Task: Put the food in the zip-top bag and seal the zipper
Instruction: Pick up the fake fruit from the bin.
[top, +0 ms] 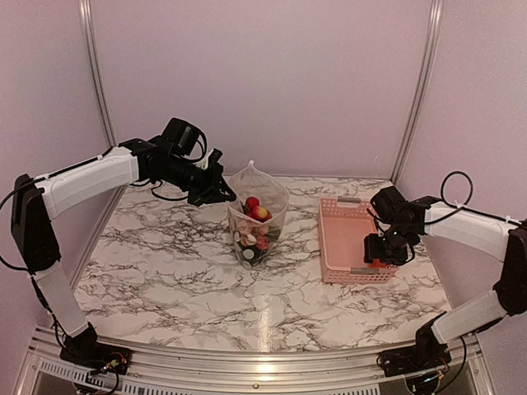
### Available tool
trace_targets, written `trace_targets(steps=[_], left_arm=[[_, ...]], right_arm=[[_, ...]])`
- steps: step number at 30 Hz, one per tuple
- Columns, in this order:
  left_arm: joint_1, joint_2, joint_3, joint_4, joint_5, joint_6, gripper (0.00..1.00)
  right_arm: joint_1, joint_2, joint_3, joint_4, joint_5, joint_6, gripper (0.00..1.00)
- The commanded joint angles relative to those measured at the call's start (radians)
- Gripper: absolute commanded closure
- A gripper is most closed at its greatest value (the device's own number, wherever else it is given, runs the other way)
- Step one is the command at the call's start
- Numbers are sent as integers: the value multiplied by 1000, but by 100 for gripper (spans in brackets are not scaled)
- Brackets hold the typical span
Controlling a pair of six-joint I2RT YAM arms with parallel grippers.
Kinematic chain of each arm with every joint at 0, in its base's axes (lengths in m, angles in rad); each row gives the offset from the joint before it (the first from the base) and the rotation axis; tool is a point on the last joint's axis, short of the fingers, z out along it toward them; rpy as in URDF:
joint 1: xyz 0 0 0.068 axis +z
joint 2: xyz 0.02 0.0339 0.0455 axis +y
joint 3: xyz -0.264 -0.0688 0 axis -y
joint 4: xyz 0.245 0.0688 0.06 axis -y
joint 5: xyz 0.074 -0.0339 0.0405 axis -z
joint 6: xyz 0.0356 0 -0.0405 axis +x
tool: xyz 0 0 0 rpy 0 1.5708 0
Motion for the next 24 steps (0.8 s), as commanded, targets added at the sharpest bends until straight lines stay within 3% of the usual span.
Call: trace_targets(steps=[1, 11, 24], left_arm=[[8, 17, 22, -40, 12, 18, 100], [14, 12, 16, -49, 14, 28, 100], [23, -1, 14, -57, 13, 34, 100]], right_arm=[[-16, 28, 6, 65, 38, 24, 35], [-26, 111, 49, 68, 111, 17, 34], [-26, 206, 28, 159, 49, 23, 36]])
